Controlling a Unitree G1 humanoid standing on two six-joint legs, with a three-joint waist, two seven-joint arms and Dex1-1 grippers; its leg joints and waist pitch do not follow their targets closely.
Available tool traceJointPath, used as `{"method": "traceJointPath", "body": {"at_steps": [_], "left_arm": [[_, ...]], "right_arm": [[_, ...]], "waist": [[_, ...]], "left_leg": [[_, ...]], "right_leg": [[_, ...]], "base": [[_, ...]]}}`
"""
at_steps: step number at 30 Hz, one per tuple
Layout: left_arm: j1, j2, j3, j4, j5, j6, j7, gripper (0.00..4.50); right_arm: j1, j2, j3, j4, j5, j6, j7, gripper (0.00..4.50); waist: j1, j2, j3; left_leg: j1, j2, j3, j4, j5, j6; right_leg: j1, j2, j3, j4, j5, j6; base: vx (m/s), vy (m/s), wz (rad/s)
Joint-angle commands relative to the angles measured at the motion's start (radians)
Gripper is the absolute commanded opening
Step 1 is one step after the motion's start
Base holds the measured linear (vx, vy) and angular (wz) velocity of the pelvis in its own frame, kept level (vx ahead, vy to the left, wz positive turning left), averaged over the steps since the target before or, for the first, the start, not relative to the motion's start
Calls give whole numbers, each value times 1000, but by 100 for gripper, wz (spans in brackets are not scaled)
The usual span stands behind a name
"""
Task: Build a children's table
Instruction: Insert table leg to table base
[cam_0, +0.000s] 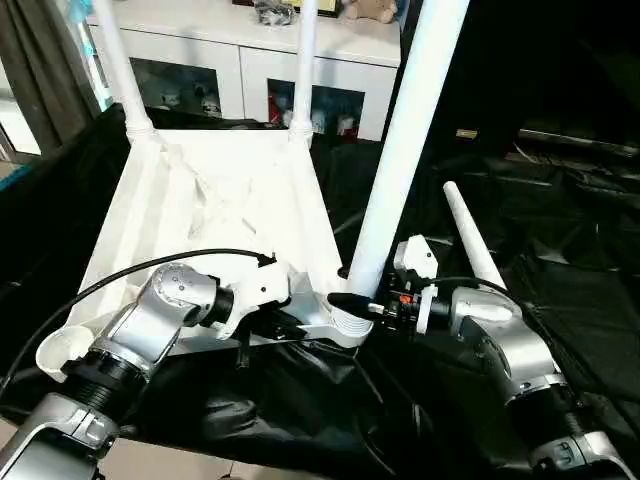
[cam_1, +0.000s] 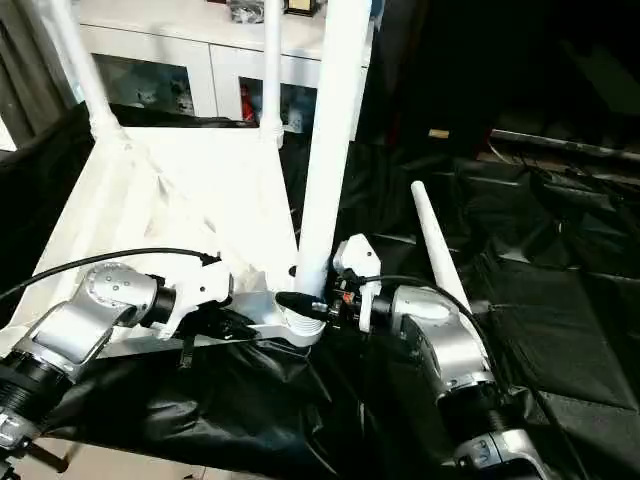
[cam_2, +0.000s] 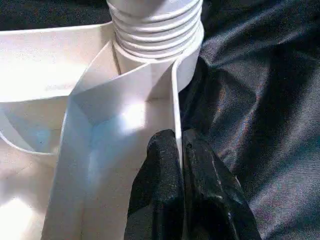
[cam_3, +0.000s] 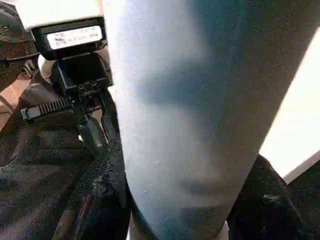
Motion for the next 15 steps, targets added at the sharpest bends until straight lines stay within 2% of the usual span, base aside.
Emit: {"method": "traceJointPath", "body": {"at_steps": [1, 4, 7, 9, 11, 13, 14, 15], "left_arm": [[-31, -40, -10, -77, -36, -36, -41, 0], [-49, -58, 8, -34, -10, -31, 25, 0], [-61, -67, 16, -11, 3, -27, 60, 0], [-75, -75, 27, 4, 7, -4, 87, 0], [-118, -98, 53, 39, 21, 80, 166, 0], [-154, -116, 67, 72, 41, 137, 232, 0], [-162, -121, 70, 79, 47, 148, 246, 0], [-179, -136, 77, 102, 61, 179, 290, 0]], "right_arm": [[51, -11, 47, 103, -62, 43, -32, 191], [31, 12, 16, 142, -70, 11, -89, 191], [12, 28, -6, 175, -73, 4, -136, 191], [-13, 47, -27, 214, -77, 4, -199, 191], [-75, 101, -78, 309, -76, -16, -348, 191], [-117, 141, -106, 376, -79, -23, -464, 191], [-125, 148, -111, 389, -80, -23, -489, 191], [-144, 168, -119, 422, -87, -29, -551, 191]], "waist": [[-7, 17, -43], [-7, 15, -39], [-11, 15, -36], [-15, 13, -34], [-24, 12, -33], [-33, 11, -37], [-35, 10, -36], [-37, 10, -35]], "left_leg": [[3, 4, 11, -77, -293, -4], [6, 4, 13, -77, -317, -5], [7, 2, 9, -80, -359, -14], [5, 1, 7, -81, -375, -16], [8, -3, 5, -80, -386, -28], [5, -5, 0, -80, -371, -41], [-3, -3, -3, -83, -360, -38], [-6, -4, 0, -82, -355, -33]], "right_leg": [[43, -47, 40, -75, -250, -173], [38, -48, 40, -81, -290, -170], [36, -50, 38, -91, -393, -138], [33, -52, 38, -93, -431, -127], [29, -54, 35, -99, -493, -112], [34, -56, 32, -98, -498, -105], [40, -55, 29, -96, -477, -103], [38, -54, 30, -98, -471, -100]], "base": [[0, 0, 0], [0, 0, 0], [0, 0, 0], [0, 0, 0], [0, 0, 0], [0, 0, 0], [0, 0, 0], [0, 0, 0]]}}
